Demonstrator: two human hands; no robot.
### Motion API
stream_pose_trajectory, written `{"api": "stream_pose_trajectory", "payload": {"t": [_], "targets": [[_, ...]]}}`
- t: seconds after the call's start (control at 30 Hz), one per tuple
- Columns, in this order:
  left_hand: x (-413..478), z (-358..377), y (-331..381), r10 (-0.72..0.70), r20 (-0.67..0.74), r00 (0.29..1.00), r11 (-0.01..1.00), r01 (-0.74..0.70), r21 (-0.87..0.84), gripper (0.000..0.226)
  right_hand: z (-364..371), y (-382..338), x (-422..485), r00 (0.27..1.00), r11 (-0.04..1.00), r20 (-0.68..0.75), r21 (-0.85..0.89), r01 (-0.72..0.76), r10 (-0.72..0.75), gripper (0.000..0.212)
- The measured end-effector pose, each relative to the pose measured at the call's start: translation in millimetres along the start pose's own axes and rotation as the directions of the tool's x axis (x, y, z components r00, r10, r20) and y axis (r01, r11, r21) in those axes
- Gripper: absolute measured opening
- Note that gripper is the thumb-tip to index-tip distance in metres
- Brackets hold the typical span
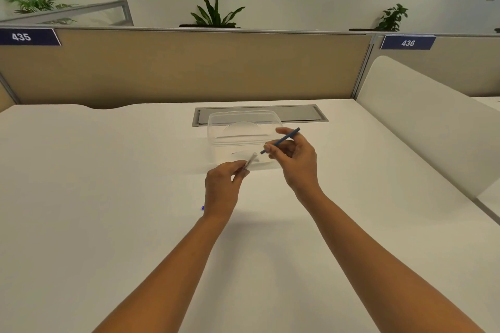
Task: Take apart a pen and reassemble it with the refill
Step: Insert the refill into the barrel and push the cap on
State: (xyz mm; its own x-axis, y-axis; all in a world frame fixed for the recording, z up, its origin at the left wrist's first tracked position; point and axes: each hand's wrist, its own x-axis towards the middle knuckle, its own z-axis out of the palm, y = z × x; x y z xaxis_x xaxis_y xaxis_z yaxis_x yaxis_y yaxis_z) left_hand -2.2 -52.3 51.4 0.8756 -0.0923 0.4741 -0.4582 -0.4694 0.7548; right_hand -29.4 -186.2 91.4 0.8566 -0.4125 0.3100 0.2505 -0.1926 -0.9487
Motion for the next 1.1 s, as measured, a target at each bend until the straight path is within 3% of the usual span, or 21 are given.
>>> {"api": "stream_pose_trajectory", "payload": {"t": [0.73,1.1], "targets": [[-2.4,-1.5,4.1,-0.008,0.045,0.999,0.999,0.006,0.042,0.025,5.7,-2.9,5.2,0.992,0.986,0.101,-0.136,0.092,-0.079,0.027],[-2.4,-2.4,3.3,-0.015,0.016,1.0,1.0,0.015,0.002,0.022,9.1,0.9,3.6,0.981,0.973,0.174,-0.196,0.124,-0.09,0.047]]}}
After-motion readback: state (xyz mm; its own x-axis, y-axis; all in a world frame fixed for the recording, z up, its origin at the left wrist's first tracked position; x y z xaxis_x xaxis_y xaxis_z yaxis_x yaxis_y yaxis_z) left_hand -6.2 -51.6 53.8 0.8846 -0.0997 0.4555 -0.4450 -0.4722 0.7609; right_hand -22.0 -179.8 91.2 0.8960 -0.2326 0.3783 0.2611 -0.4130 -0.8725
